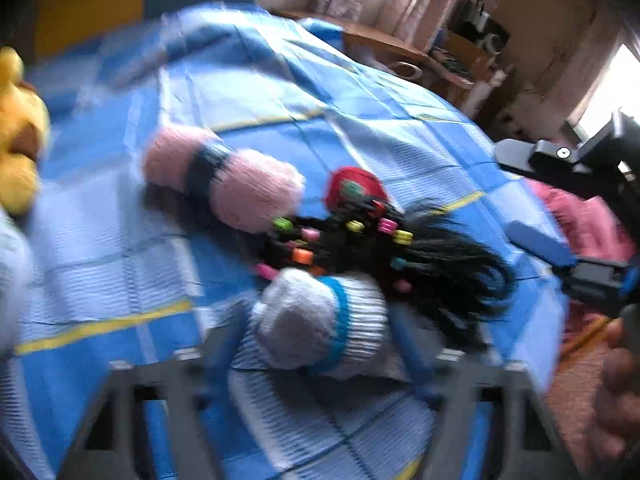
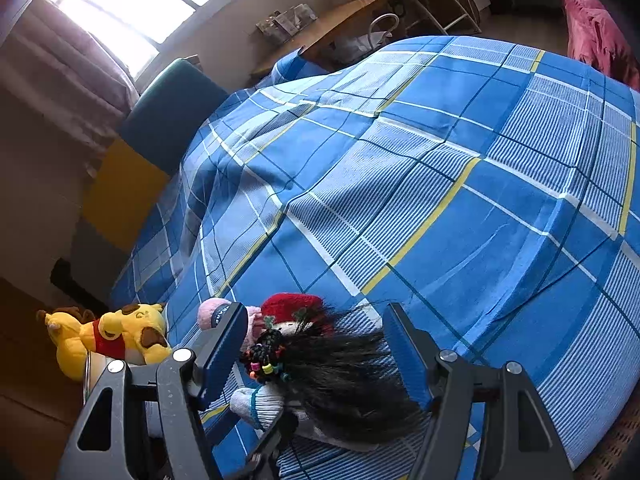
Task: Organize soft objects
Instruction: 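Grasp the white knit sock with the left tool while the right tool grasps the black braided wig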
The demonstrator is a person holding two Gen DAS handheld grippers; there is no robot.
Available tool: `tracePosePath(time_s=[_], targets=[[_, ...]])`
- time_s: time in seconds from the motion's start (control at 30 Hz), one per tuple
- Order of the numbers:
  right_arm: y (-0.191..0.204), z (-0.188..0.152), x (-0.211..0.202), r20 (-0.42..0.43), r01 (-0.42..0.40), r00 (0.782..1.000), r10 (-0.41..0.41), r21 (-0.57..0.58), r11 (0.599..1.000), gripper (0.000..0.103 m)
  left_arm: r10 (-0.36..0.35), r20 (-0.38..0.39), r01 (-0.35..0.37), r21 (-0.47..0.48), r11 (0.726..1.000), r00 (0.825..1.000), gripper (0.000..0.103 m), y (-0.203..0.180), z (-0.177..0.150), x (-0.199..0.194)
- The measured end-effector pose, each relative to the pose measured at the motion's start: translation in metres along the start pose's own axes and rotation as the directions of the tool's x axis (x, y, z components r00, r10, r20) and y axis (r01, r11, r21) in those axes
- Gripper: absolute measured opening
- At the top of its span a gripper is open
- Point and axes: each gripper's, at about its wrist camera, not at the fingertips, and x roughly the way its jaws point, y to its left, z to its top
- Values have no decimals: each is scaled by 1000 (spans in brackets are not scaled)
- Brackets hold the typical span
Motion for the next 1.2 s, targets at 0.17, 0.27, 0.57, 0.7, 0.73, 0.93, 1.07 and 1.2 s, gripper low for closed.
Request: tracePosePath(time_s=[0.17, 0.27, 0.57, 0.7, 0.73, 0.93, 1.07, 1.2], targets=[[6, -2, 2, -1, 7, 1000, -7, -46, 999, 71, -41, 26, 40, 18, 999, 999, 51, 7, -22, -23], [12, -4, 2, 1, 14, 1000, -14, -84, 996, 71, -29, 28, 29, 15, 999, 999, 51, 17, -46, -45], [44, -14, 25, -11, 89, 995, -96, -292, 952, 71, 29, 22, -30, 7, 1000, 999, 51, 41, -123, -98], [50, -28, 55, -246, -81, 969, 4, -304, 949, 71, 39, 29, -39, -14, 999, 999, 51, 48, -139, -110], [51, -33, 62, -339, -171, 938, 73, -270, 947, 71, 42, 29, -41, -23, 999, 999, 51, 50, -142, -113], [66, -45, 54, -463, -444, 825, 323, -180, 878, 68, 54, 33, -52, -54, 997, 998, 51, 56, -151, -120], [57, -41, 53, -381, -300, 904, 194, -243, 922, 68, 60, 40, -58, -59, 997, 997, 51, 56, -155, -122], [73, -52, 55, -346, -233, 934, 93, -390, 891, 68, 69, 44, -66, -59, 996, 997, 52, 55, -154, -119]])
